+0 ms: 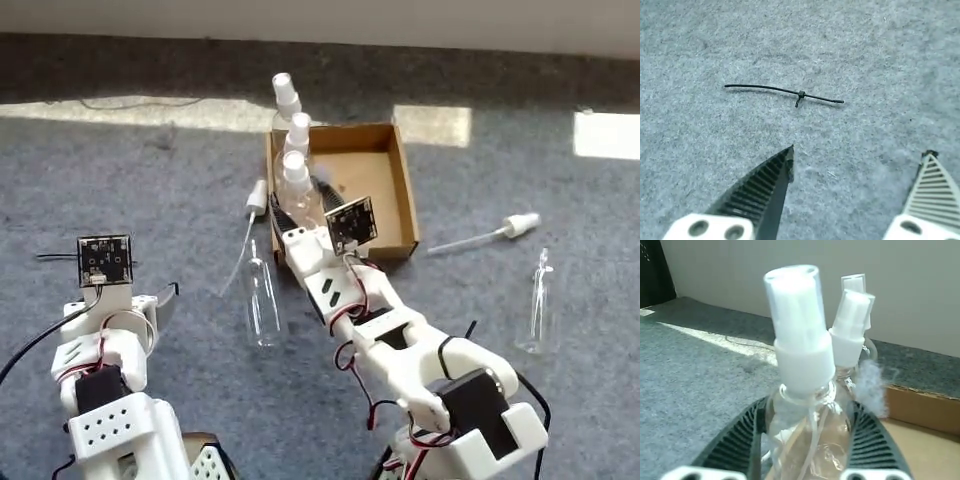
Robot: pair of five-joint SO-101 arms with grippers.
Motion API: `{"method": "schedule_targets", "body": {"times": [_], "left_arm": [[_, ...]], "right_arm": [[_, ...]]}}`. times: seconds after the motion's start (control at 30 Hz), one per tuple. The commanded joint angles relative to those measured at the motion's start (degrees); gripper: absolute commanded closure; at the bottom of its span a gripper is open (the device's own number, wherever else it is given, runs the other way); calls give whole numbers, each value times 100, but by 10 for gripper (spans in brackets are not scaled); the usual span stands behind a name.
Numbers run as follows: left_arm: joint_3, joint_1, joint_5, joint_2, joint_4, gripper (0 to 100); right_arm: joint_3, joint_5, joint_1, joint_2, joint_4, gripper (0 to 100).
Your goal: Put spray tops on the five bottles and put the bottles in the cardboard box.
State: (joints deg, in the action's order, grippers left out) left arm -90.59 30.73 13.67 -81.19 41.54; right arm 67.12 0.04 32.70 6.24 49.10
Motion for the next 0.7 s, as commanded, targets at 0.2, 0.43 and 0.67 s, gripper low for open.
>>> {"method": "schedule_targets", "body": {"times": [0.2,0.43,0.67], "left_arm": [[22,-110,53,-66,-105,653],[22,-110,53,-66,-105,653],[22,-110,53,-66,-105,653]], "right_arm": [[-171,-53,66,57,66,788],[-171,-53,171,57,57,786],[-171,-53,180,92,57,786]]}}
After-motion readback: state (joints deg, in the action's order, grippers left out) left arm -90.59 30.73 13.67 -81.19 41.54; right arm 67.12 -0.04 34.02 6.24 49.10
